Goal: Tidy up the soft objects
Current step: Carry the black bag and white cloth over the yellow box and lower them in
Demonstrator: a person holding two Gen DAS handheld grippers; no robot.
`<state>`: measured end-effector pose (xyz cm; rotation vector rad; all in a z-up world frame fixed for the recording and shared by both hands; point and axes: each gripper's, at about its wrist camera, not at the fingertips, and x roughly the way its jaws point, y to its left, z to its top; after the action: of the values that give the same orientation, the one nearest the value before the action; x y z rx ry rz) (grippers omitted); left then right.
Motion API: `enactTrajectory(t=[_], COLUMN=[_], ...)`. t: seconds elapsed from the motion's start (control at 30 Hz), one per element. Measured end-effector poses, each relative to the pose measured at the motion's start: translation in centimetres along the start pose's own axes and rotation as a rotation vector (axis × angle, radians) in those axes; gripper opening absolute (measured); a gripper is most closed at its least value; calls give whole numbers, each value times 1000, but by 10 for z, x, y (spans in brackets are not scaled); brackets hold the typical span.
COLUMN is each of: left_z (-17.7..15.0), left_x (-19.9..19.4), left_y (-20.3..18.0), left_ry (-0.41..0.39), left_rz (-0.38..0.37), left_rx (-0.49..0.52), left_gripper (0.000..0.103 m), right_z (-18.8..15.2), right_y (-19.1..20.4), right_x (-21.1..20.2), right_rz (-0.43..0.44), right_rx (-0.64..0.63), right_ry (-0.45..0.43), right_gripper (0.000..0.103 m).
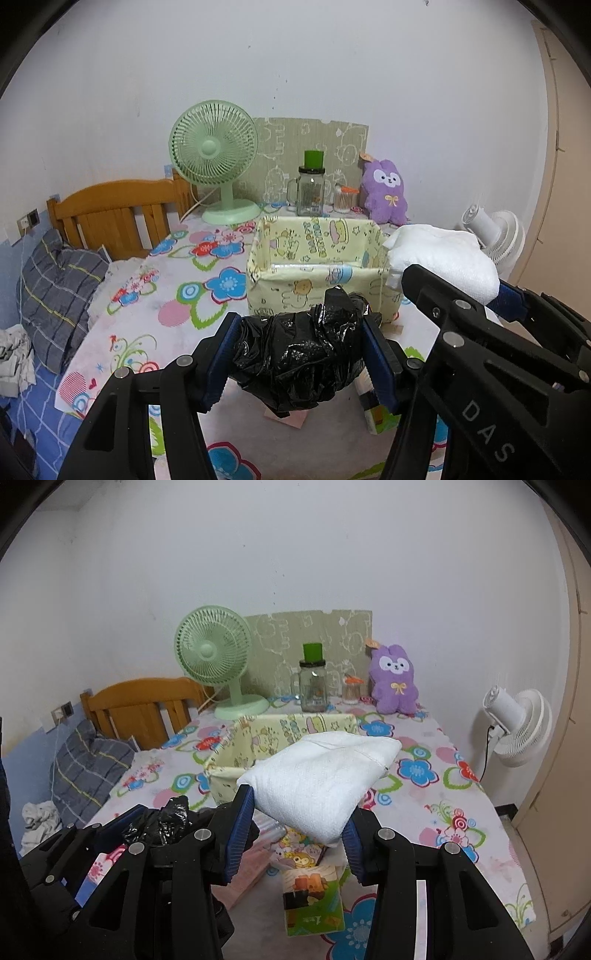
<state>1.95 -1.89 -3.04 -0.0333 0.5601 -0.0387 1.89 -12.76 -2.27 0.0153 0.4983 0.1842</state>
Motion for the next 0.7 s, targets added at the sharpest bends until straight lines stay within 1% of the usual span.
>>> enactTrajectory(t=[0.23, 0.7], left_z=[13, 34], left_x=[-5, 0], left_y=[-1, -1], left_ry=[-15, -42], left_rz=[-12, -15], left_rx=[7, 17], left_gripper=[66, 66], right_z=[13, 33], right_y=[-1, -1], right_x=[-6, 3], right_rz=[-9, -6], right_rx=[5, 10], right_ry=[-3, -6], right_gripper=[49, 49])
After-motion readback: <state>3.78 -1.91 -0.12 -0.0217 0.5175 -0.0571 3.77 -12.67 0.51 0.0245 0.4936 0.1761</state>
